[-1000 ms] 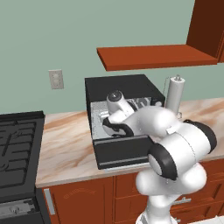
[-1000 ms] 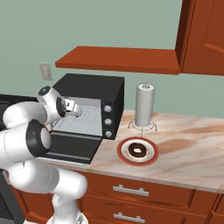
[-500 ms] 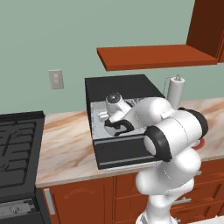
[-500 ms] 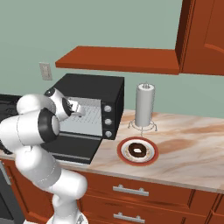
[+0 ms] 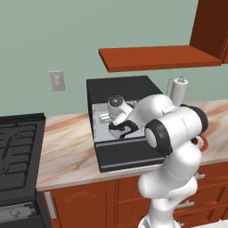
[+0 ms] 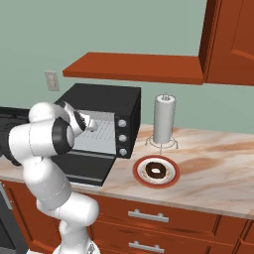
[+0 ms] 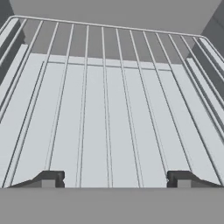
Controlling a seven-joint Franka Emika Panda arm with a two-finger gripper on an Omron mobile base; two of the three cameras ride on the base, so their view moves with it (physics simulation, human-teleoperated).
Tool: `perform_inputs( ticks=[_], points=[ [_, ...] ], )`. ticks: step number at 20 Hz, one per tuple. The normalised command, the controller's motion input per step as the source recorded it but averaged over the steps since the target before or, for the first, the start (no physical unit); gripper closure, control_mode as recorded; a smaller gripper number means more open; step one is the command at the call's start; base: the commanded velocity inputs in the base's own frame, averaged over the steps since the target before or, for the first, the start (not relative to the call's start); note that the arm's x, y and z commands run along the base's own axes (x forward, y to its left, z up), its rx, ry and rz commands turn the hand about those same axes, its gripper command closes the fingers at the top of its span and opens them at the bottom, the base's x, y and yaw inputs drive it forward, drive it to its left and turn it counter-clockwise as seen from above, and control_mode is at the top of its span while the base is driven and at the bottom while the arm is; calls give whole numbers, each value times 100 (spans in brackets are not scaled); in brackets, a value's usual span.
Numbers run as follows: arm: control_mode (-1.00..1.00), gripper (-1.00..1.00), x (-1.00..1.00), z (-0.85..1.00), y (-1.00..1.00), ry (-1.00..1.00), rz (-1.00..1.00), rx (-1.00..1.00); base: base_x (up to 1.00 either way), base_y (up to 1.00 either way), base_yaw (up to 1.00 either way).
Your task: Pick up the bagel from the plate, place it on the toaster oven rack, close the door, and set the timer.
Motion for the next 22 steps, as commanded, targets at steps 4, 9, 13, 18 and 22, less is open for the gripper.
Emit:
perform_inputs(
  ticks=[4, 9, 13, 18, 22],
  points=[
    [-100, -100, 12, -29, 0, 0, 0, 0, 0, 0, 0],
    [-100, -100, 0, -40, 0, 3, 0, 0, 0, 0, 0],
    [-100, -100, -31, -45, 0, 18, 0, 0, 0, 0, 0],
    [-100, -100, -65, -54, -2, 25, 0, 0, 0, 0, 0],
    [-100, -100, -91, -63, -11, 24, 0, 0, 0, 0, 0]
  ],
)
